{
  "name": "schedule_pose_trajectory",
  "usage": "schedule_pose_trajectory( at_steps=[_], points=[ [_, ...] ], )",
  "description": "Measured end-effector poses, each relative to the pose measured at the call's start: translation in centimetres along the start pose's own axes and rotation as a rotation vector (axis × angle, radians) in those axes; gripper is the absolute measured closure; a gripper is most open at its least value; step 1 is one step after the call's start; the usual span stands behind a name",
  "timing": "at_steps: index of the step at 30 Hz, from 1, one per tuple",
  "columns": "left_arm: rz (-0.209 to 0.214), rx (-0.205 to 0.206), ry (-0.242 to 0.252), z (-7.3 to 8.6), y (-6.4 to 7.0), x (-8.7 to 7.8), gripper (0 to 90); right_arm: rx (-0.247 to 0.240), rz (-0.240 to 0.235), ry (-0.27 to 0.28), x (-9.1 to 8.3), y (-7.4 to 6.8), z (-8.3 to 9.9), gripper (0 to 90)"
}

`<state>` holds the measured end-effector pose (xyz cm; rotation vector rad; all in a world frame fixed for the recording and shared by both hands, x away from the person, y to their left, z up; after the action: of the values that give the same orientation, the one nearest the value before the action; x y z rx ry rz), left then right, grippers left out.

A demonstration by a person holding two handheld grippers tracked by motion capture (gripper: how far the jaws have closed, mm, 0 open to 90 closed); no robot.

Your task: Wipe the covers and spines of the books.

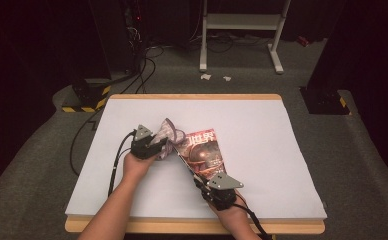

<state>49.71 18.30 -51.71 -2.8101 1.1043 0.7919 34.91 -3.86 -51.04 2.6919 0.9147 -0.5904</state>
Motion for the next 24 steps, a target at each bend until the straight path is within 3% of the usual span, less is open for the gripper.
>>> schedule_pose_trajectory(
  at_steps=[5,8,14,19,24],
  points=[
    [-0.038,-0.018,-0.024,0.3,-1.8,0.7,64.2,-0.004,0.002,0.001,-0.4,0.1,0.0,82.8],
    [-0.051,-0.053,-0.021,0.7,-2.7,1.1,64.0,0.002,0.002,0.003,-0.8,0.3,0.2,83.0],
    [-0.062,-0.068,-0.007,0.6,-3.3,1.3,63.5,0.024,0.001,0.013,-1.6,1.1,0.2,83.7],
    [-0.009,-0.075,0.012,0.2,-2.1,0.5,64.3,0.021,0.004,0.021,-1.7,1.2,0.2,83.9],
    [0.085,-0.029,0.07,-0.9,1.5,-1.2,64.6,0.024,0.007,0.022,-1.2,0.8,-0.1,83.3]
  ],
)
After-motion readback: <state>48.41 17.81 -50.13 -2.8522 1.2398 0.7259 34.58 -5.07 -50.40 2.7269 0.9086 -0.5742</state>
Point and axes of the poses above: each handheld gripper's, and its own axes: x roughly forward along the jaws, z roughly out of its underside, y roughly to its right, the point moved 6 cm from there along x, roughly forward along the jaws, and after that the axes turned 11 degrees about z, right-handed, at the moved point
